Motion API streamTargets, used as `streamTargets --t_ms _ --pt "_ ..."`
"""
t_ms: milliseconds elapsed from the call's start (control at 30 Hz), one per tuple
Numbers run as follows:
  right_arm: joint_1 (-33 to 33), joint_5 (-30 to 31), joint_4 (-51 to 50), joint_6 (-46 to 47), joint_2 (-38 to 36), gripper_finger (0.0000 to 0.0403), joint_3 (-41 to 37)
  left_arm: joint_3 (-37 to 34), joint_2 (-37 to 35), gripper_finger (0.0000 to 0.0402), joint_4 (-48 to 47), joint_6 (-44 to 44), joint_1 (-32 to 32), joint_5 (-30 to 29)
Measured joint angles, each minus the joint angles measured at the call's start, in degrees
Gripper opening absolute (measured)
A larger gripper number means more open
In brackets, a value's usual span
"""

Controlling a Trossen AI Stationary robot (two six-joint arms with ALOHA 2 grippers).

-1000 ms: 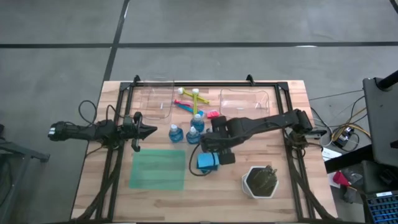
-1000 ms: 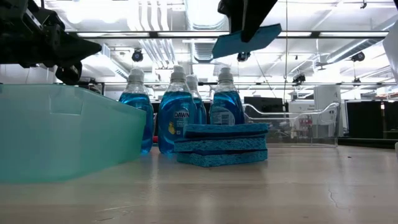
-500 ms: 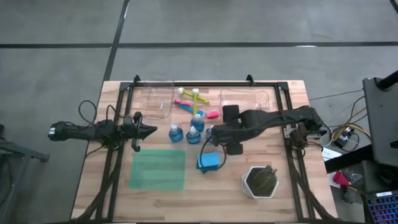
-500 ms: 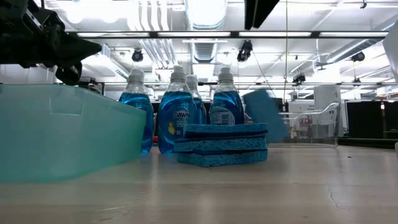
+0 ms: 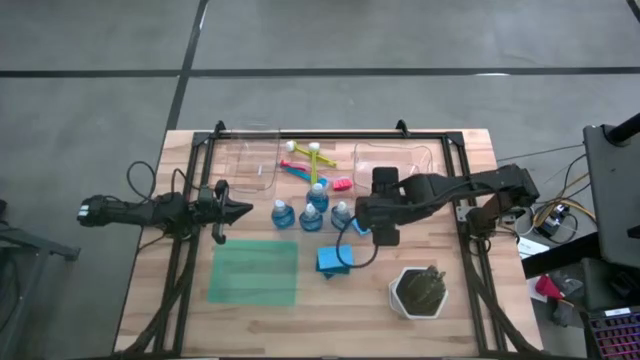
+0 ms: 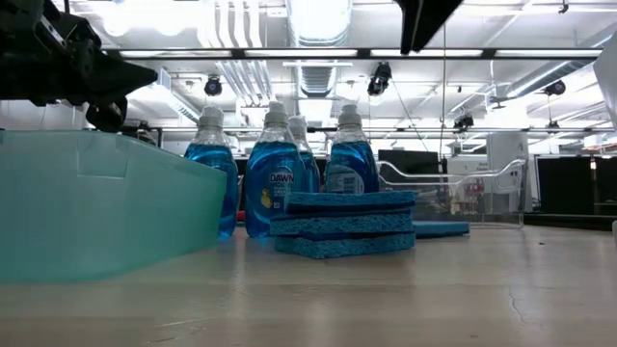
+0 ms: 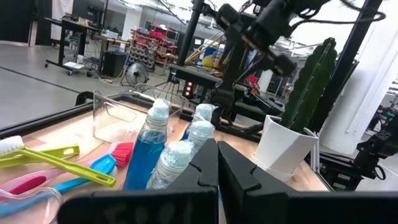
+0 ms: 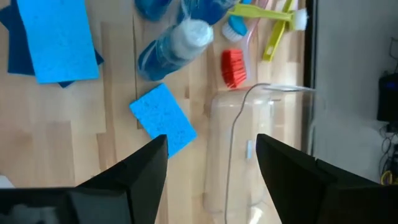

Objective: Pick & Place Kitchen Sink Supplies
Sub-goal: Put the blue sponge into the right transparent bin

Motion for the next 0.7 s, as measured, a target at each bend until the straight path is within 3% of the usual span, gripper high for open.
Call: streamTargets --t_ms 533,700 --pt "-0.1 -0.1 15.0 -8.5 2.6 0.0306 -17.7 0.0 0.0 0.0000 -0.2 0.0 0.0 0.0" --pt "-0.5 -4.7 21.3 -10.7 2.6 0.0315 -19.6 0.0 0.0 0.0000 -0.2 0.0 0.0 0.0"
